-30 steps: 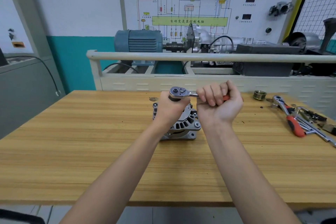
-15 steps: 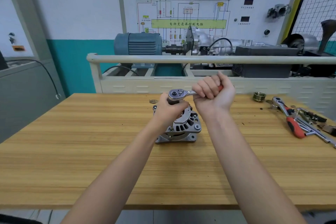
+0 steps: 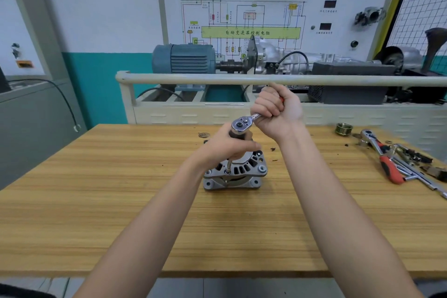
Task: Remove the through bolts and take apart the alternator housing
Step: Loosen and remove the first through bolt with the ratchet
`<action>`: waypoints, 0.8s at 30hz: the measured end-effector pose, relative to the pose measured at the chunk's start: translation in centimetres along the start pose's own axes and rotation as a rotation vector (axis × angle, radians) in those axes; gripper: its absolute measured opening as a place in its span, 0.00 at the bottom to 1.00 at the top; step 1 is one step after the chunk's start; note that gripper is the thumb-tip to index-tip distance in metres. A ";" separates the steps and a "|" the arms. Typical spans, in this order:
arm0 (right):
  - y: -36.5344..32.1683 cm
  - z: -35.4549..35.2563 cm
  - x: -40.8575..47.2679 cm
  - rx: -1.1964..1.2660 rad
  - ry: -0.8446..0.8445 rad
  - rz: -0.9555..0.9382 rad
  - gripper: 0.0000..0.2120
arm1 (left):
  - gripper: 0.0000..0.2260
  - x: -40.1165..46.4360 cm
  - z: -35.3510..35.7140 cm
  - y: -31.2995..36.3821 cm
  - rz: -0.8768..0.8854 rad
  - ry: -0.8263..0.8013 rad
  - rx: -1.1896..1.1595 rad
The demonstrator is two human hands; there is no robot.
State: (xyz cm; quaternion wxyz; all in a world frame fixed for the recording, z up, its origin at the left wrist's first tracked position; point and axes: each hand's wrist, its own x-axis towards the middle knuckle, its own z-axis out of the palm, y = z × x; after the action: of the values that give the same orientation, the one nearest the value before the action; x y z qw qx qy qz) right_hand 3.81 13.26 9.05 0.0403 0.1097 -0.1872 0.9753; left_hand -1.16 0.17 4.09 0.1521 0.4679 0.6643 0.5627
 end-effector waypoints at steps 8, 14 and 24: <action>2.9 -1.0 -3.8 0.077 0.081 -0.472 0.24 | 0.17 0.5 3.0 -1.5 0.136 0.561 -0.115; 1.6 -0.6 -2.9 0.014 0.048 -0.314 0.23 | 0.16 -0.2 0.8 -0.7 0.071 0.216 0.010; 0.9 -0.7 -1.3 0.074 0.019 -0.190 0.22 | 0.12 0.1 1.4 -0.9 0.074 0.298 -0.068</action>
State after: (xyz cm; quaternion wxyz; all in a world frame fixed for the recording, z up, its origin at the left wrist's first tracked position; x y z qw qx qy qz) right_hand 4.78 12.58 7.82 0.1302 0.1190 -0.1393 0.9744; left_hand -0.55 1.17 2.89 0.0467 0.3979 0.6426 0.6532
